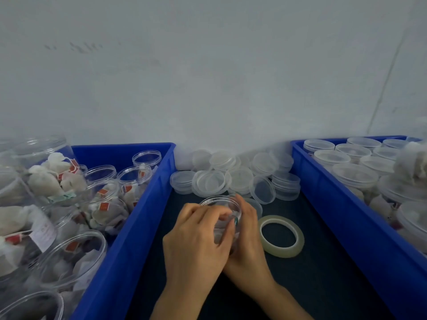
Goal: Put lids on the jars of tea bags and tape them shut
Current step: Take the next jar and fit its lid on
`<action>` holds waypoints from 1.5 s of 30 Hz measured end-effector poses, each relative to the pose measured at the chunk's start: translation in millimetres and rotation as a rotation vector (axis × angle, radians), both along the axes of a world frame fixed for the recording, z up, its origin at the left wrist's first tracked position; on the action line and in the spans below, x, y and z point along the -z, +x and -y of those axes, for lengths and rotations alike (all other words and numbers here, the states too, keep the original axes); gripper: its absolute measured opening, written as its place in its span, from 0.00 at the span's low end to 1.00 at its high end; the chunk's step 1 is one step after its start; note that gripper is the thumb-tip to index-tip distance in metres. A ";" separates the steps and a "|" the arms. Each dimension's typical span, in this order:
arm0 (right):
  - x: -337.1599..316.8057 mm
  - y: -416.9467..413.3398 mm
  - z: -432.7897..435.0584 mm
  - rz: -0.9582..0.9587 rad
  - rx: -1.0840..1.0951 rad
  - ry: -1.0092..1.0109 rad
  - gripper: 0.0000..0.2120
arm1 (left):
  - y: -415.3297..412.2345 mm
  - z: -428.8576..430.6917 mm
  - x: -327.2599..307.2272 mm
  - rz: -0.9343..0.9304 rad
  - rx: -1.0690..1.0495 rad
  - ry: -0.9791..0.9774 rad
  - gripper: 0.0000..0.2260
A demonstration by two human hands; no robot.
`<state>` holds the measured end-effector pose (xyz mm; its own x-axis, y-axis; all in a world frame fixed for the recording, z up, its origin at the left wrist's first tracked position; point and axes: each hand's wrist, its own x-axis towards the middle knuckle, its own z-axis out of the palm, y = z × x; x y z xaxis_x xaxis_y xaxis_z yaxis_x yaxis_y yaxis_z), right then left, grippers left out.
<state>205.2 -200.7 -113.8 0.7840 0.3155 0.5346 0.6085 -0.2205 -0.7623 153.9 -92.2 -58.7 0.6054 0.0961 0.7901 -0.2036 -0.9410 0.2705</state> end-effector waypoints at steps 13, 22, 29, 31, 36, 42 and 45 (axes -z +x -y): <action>-0.6 82.1 30.9 -0.095 0.122 -0.283 0.26 | 16.1 -0.7 32.3 -0.302 0.168 -0.436 0.39; 4.1 113.3 -0.4 -0.034 0.159 -0.617 0.30 | 19.8 -4.3 42.5 -0.274 0.184 -0.485 0.42; -22.3 76.7 25.6 -0.138 0.079 0.058 0.21 | 22.3 -4.5 45.3 -0.269 0.212 -0.534 0.45; -35.8 55.4 35.6 -0.111 -0.038 0.184 0.19 | 23.4 -2.6 45.6 -0.275 0.210 -0.570 0.49; -38.9 24.3 44.0 0.148 -0.103 -0.119 0.19 | 29.9 3.8 43.6 -0.314 0.175 -0.613 0.52; -33.2 19.3 45.2 0.203 -0.089 -0.206 0.20 | 34.8 6.1 44.5 -0.290 0.216 -0.445 0.41; -26.5 18.8 45.5 0.165 -0.122 -0.168 0.24 | 35.8 1.7 44.8 -0.281 0.232 -0.430 0.36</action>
<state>224.0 -246.2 -87.4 0.6408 0.4980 0.5843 0.7518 -0.2528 -0.6090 189.8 -93.9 -103.6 0.8308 0.2128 0.5143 -0.2570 -0.6730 0.6936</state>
